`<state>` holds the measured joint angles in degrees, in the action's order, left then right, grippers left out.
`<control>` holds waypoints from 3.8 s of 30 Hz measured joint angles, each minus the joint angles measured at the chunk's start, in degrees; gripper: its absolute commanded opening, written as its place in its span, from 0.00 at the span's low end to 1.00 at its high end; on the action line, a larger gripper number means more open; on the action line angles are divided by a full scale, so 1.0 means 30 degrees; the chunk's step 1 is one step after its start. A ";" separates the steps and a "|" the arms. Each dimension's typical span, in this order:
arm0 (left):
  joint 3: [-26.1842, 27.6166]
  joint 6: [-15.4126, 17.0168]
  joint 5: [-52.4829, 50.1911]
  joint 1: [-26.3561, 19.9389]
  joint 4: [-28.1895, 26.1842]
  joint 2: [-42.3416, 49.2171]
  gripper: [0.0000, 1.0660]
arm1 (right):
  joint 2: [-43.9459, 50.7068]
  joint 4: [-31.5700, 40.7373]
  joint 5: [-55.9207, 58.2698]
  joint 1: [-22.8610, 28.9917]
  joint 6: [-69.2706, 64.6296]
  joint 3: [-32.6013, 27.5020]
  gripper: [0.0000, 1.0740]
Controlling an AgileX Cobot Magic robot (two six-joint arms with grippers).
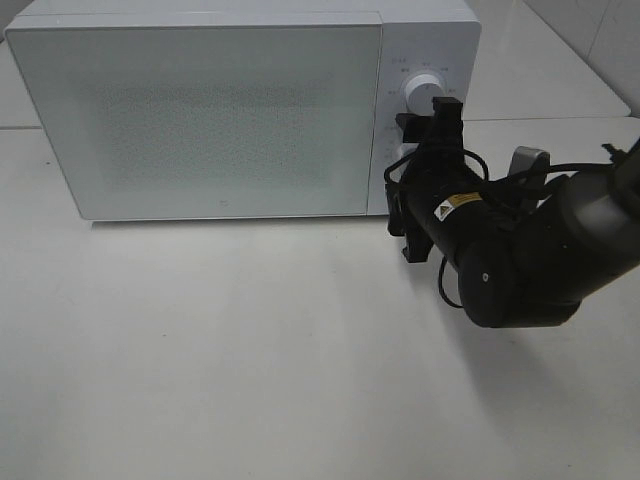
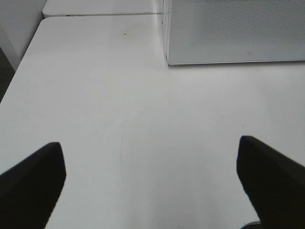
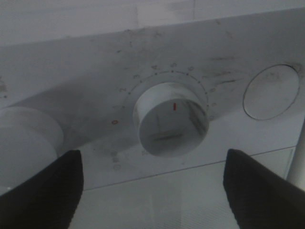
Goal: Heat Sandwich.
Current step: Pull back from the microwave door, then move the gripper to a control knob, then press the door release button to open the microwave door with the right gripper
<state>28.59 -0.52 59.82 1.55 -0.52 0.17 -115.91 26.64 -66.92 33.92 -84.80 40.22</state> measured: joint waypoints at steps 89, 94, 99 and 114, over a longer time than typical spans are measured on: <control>0.0000 0.0000 0.0000 0.0000 0.0000 0.0000 0.86 | 3.5772 -0.9129 4.3678 -0.7143 2.7445 -0.2540 0.71; 0.0000 0.0000 0.0000 0.0000 0.0000 0.0000 0.86 | 3.6746 -0.9129 4.2628 -0.8365 2.7445 -0.2578 0.71; 0.0000 0.0000 0.0000 0.0000 0.0000 0.0000 0.86 | 3.7968 -0.9148 4.1883 -0.9206 2.7445 -0.3361 0.71; 0.0000 0.0000 0.0000 0.0000 0.0000 0.0000 0.86 | 3.8694 -0.9626 4.2112 -1.0065 2.7464 -0.3743 0.71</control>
<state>28.59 -0.52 59.82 1.55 -0.52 0.17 0.17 -2.23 59.42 3.72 -2.41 28.99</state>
